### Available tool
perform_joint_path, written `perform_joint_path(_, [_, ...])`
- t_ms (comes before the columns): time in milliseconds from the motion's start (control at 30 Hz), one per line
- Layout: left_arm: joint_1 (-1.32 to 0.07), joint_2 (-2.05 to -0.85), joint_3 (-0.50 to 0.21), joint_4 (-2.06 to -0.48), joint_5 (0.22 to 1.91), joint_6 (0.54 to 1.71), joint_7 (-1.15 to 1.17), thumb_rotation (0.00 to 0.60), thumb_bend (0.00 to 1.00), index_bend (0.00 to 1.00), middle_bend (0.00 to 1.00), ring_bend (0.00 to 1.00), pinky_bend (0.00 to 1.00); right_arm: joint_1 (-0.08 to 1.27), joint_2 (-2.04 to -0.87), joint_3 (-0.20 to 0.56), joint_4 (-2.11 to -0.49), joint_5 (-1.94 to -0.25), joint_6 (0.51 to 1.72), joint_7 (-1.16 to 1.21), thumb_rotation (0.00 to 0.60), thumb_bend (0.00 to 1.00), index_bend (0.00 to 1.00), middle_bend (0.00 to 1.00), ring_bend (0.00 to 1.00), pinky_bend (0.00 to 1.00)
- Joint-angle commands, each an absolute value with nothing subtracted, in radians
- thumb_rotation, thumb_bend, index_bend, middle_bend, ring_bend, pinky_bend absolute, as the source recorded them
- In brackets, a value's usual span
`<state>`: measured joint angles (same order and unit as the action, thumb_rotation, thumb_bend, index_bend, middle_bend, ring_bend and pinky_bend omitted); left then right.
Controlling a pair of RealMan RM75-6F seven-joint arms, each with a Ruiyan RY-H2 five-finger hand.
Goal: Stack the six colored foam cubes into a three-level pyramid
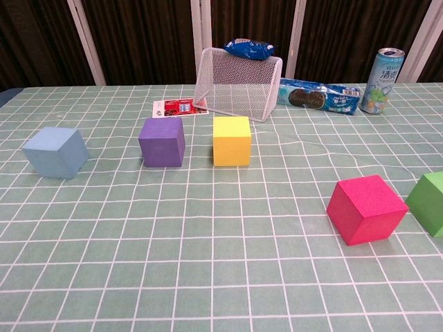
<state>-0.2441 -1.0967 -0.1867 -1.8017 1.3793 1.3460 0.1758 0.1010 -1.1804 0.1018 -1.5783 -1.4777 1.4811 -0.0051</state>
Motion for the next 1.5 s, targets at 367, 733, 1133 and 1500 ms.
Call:
perform_joint_path(367, [-0.568,-1.186,-0.356,-1.862,0.959,1.057,0.489,0.600,0.02,0.00,0.19,0.04,0.13,0.101,-1.162,0.105,-1.593,-1.459,1.465,0.032,0.600,0.31,0.00,0.00,0.00,0.00])
perform_joint_path(733, [-0.809,-1.312,-0.380,-1.743,0.617,1.002,0.717,0.600,0.03,0.00,0.22,0.04,0.13,0.100,-1.148,0.106,-1.601,-1.445,1.451,0.064,0.600,0.31,0.00,0.00,0.00,0.00])
perform_joint_path(1133, [-0.983,-1.455,-0.350,-1.536,0.404,0.968,0.836,0.600,0.04,0.00,0.27,0.06,0.13,0.099,-1.139,0.107,-1.607,-1.429,1.440,0.081,0.600,0.31,0.00,0.00,0.00,0.00])
perform_joint_path(1500, [-1.073,-1.558,-0.327,-1.401,0.347,0.931,0.852,0.600,0.04,0.00,0.30,0.06,0.13,0.098,-1.136,0.109,-1.608,-1.419,1.437,0.083,0.600,0.31,0.00,0.00,0.00,0.00])
